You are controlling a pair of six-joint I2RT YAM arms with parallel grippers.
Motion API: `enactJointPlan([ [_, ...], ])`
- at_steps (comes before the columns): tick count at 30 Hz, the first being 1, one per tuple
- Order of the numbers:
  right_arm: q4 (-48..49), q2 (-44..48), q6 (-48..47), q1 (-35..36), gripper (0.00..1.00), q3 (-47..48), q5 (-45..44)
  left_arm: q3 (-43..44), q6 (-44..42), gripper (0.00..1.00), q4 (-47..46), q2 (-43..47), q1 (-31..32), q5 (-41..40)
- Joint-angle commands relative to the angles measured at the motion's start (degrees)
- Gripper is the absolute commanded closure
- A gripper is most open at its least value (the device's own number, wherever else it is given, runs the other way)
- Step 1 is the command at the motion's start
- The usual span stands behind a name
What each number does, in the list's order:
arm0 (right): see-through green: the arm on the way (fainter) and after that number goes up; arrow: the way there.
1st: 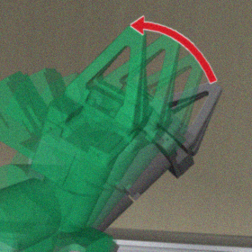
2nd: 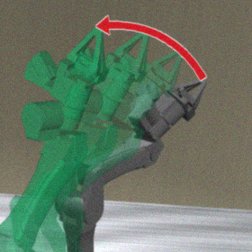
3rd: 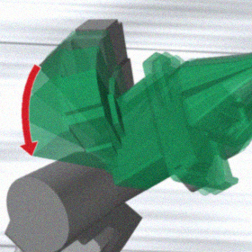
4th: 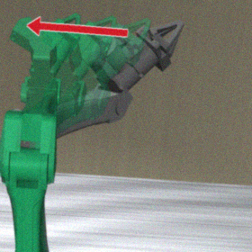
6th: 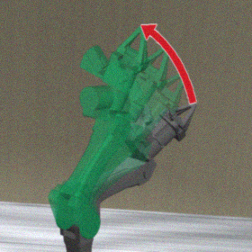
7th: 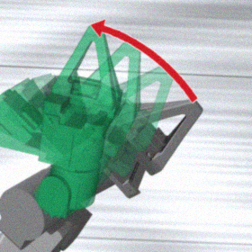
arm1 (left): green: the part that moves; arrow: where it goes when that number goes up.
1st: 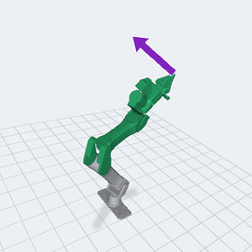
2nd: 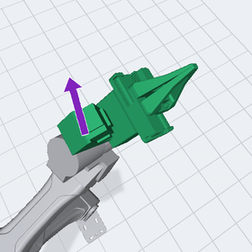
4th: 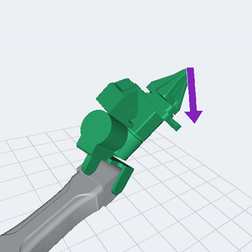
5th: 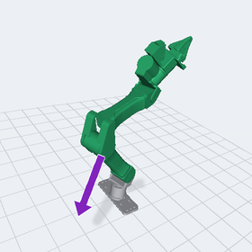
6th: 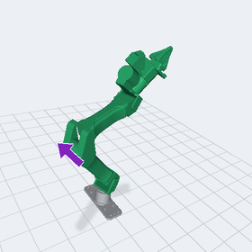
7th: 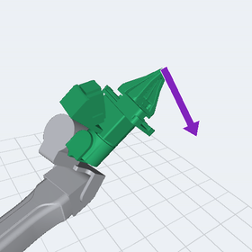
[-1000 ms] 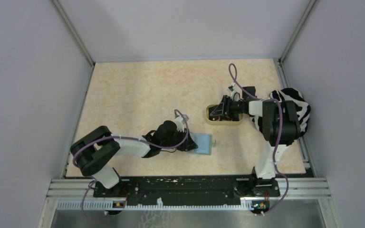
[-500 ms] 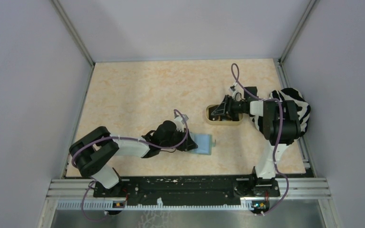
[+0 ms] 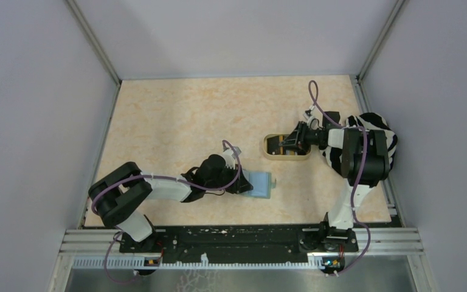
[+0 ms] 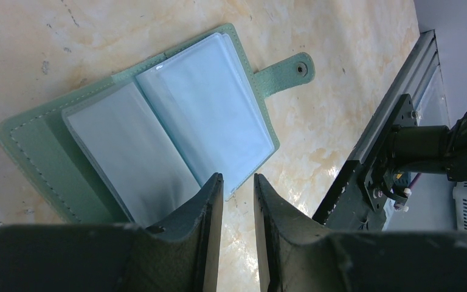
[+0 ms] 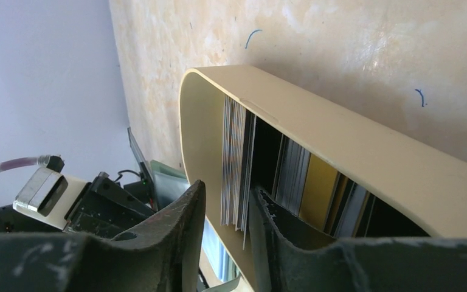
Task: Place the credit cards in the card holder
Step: Pick up the credit card from the storage box.
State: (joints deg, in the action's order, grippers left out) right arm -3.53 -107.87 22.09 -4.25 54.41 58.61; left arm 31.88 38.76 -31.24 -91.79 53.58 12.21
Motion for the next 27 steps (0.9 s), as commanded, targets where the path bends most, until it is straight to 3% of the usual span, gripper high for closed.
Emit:
enactJointPlan([
  [1,-0.2,2.3,-1.0,0.2,0.70,2.3,1.7,-0.7,-0.4,0.69,-0.9,0.9,0.0,0.1],
  [14,-1.2,2.7,-1.5,-1.1,0.87,2.6,1.6,-0.7,-0.4,0.69,-0.7,1.0,-0.1,0.2],
  [27,-5.0,3.0,-4.3,-2.0,0.98,3.9,-1.5,-0.8,-0.5,0.69,-0.6,1.2,-0.1,0.1],
])
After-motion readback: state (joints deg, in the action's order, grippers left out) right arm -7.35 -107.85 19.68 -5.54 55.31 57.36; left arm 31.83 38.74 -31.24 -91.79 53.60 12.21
